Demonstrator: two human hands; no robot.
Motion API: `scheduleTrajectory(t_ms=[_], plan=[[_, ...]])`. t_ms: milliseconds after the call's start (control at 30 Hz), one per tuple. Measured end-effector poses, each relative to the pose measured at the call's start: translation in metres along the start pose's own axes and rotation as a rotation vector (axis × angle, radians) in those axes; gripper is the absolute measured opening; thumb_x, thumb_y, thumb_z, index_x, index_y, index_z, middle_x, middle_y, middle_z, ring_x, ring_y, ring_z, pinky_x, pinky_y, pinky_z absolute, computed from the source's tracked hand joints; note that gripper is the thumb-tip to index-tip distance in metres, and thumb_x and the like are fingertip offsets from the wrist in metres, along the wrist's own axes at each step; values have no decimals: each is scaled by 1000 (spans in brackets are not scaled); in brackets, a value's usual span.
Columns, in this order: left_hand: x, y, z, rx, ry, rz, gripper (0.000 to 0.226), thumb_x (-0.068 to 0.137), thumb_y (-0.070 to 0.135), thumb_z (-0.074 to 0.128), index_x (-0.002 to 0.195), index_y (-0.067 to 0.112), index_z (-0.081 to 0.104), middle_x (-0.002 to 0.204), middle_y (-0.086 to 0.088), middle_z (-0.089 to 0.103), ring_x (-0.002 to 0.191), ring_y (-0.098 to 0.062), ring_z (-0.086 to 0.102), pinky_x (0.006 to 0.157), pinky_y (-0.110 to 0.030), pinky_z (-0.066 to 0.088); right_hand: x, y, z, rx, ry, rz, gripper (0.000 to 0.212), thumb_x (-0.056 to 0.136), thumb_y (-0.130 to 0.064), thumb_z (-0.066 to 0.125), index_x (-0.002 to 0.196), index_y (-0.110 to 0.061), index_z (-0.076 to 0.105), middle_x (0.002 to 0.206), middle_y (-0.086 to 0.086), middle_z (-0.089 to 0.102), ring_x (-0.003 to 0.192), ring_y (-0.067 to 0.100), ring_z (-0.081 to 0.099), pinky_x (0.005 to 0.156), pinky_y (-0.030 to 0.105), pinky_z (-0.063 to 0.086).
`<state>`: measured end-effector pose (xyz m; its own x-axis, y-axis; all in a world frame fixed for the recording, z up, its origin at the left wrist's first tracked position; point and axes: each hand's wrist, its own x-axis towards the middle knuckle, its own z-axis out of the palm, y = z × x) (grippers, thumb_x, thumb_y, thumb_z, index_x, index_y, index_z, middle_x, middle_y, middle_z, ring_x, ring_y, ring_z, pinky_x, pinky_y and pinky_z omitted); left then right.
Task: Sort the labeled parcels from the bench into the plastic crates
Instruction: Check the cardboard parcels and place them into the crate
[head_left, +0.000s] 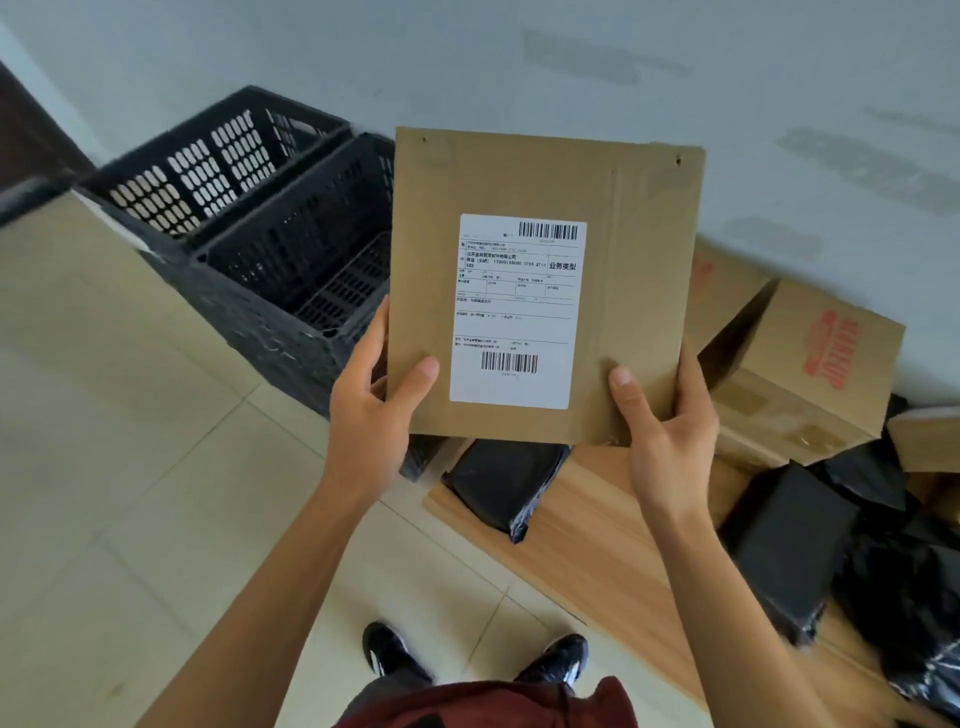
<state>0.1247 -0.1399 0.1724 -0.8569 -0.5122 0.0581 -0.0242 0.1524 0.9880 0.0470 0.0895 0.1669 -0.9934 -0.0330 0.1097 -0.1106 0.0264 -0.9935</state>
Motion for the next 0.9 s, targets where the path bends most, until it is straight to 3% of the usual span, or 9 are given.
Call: scheduleTrajectory(t_ms=[100, 233, 433, 600, 733, 900], plan=[[8, -11, -56, -1, 34, -24, 66, 102, 14, 65, 160, 31, 38, 141, 13, 64, 126, -7, 63, 104, -36, 56, -13, -1, 53, -16, -45, 0, 53, 96, -26, 71, 146, -21, 55, 129, -9, 70, 119, 8, 65, 93, 21, 54], [21, -26, -131, 33, 50, -31, 65, 102, 15, 65, 159, 33, 39, 144, 14, 61, 130, -8, 60, 109, -40, 52, -26, -4, 124, -58, -103, -5, 54, 96, -31, 71, 146, -23, 54, 129, -9, 69, 119, 10, 65, 99, 33, 57], [37, -45, -218, 51, 148, -46, 67, 101, 19, 66, 160, 32, 38, 151, 14, 54, 134, -1, 55, 111, -29, 48, -40, -6, 213, -85, -172, -9, 59, 96, -34, 72, 150, -26, 51, 131, -13, 68, 119, 4, 63, 98, 27, 56], [58, -57, -252, 40, 176, -74, 66, 102, 17, 64, 160, 35, 37, 150, 15, 55, 130, 1, 56, 101, -18, 51, -30, -4, 259, -98, -211, 22, 61, 95, -34, 72, 152, -27, 49, 132, -15, 67, 120, 4, 64, 101, 35, 57], [95, -69, -269, 100, 177, -91, 65, 103, 20, 63, 160, 37, 36, 151, 16, 54, 134, -2, 54, 109, -27, 47, -5, 5, 288, -131, -253, 39, 59, 97, -36, 71, 151, -28, 50, 132, -16, 67, 121, 5, 64, 105, 44, 56], [166, -76, -284, 168, 165, -98, 66, 103, 24, 63, 161, 36, 34, 152, 15, 53, 135, -3, 53, 111, -28, 46, 49, 23, 327, -93, -288, 35, 62, 98, -36, 68, 155, -24, 47, 134, -14, 67, 123, 5, 64, 105, 39, 56]])
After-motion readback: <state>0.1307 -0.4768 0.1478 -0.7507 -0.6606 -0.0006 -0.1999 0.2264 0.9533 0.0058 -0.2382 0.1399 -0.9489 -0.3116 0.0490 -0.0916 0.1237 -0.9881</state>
